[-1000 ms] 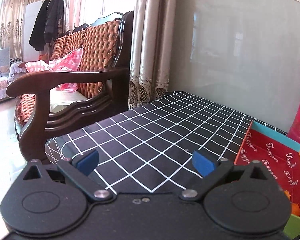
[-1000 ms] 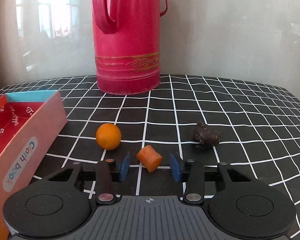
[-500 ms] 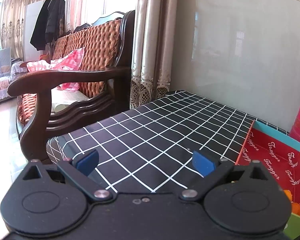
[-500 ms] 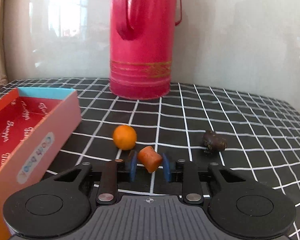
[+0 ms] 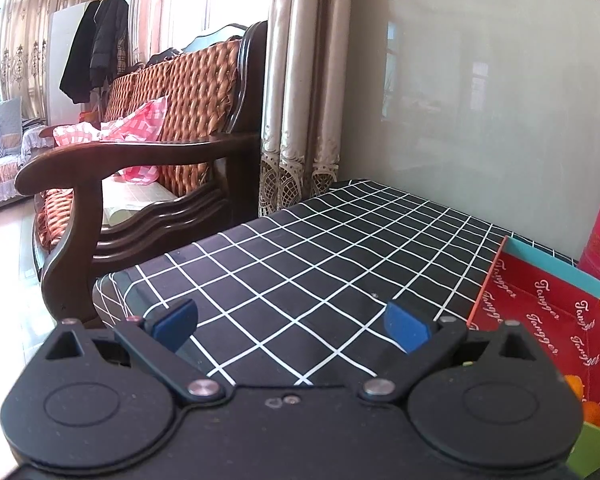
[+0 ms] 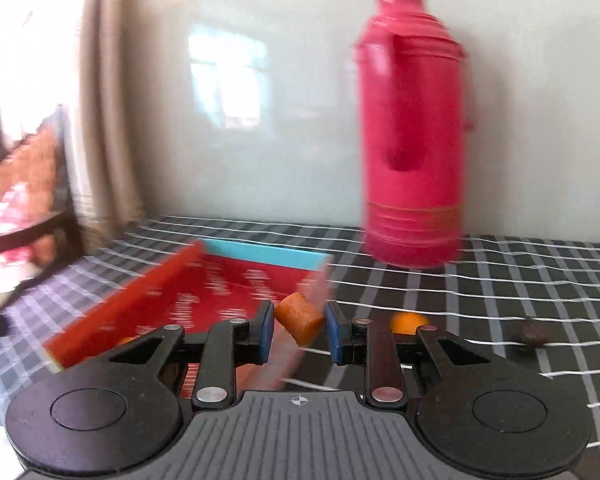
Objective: Organize fruits
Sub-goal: 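Carry the orange chunk into the box and open the right gripper, then move the left gripper to the small orange and close on it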
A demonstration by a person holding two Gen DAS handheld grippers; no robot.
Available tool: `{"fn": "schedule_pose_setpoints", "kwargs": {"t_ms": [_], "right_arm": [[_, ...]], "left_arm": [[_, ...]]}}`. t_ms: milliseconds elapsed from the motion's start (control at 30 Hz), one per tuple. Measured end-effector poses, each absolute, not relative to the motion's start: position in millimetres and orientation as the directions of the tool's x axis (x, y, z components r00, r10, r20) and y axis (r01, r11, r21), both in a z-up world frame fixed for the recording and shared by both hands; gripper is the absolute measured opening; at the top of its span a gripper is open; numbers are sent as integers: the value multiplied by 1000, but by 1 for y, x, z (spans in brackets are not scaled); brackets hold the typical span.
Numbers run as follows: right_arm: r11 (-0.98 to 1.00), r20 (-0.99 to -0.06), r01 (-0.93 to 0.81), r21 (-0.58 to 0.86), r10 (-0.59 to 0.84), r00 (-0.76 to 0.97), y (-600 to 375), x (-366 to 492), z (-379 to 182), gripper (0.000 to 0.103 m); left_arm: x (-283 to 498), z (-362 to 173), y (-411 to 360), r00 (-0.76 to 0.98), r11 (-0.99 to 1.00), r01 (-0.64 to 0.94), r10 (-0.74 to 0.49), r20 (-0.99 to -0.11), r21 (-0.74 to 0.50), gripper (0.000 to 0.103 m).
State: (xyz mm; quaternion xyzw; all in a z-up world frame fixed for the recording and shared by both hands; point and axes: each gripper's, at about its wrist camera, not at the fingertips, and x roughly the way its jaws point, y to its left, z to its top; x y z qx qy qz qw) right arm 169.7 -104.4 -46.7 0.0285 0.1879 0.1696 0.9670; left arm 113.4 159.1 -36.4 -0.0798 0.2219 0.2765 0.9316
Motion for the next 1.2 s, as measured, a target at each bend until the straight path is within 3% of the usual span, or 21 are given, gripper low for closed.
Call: {"fn": "schedule_pose_setpoints", "kwargs": {"t_ms": [233,300,333,367,433,533,733,1000,1200], "right_arm": [[915,-394,-395,83,395,830,-76,168,-58,28],[919,-397,-386,78,384,834,-74,166,-59,33],[923,-398,-377,80,377,837,-75,167,-61,50],[928,-389,-362,89,367,845,-77,166,-60,72],[940,-351,-328,100,341,872,-84,163,-56,82],[956,-334,-278,92,292,896,-95,160,-51,84],[993,-322,-103,64,118,939,-122,160,-49,99],[982,-316,187,-11,-181,931,-163,159,-55,103],[926,-297,374,-47,-370,880,-205,148,-60,103]], "left_arm": [[113,-38,159,747,836,-548,478,-461,-21,94],[113,-38,159,747,836,-549,479,-461,-21,94],[113,-38,160,747,836,-549,478,-462,-22,94],[113,-38,159,747,835,-549,478,-462,-23,94],[113,-38,160,747,836,-549,478,-462,-23,94],[113,-37,159,748,836,-548,477,-461,-24,94],[116,-35,151,758,846,-532,466,-456,-19,94],[125,-29,109,817,900,-436,396,-419,2,94],[137,-26,54,885,956,-292,275,-377,13,94]]}}
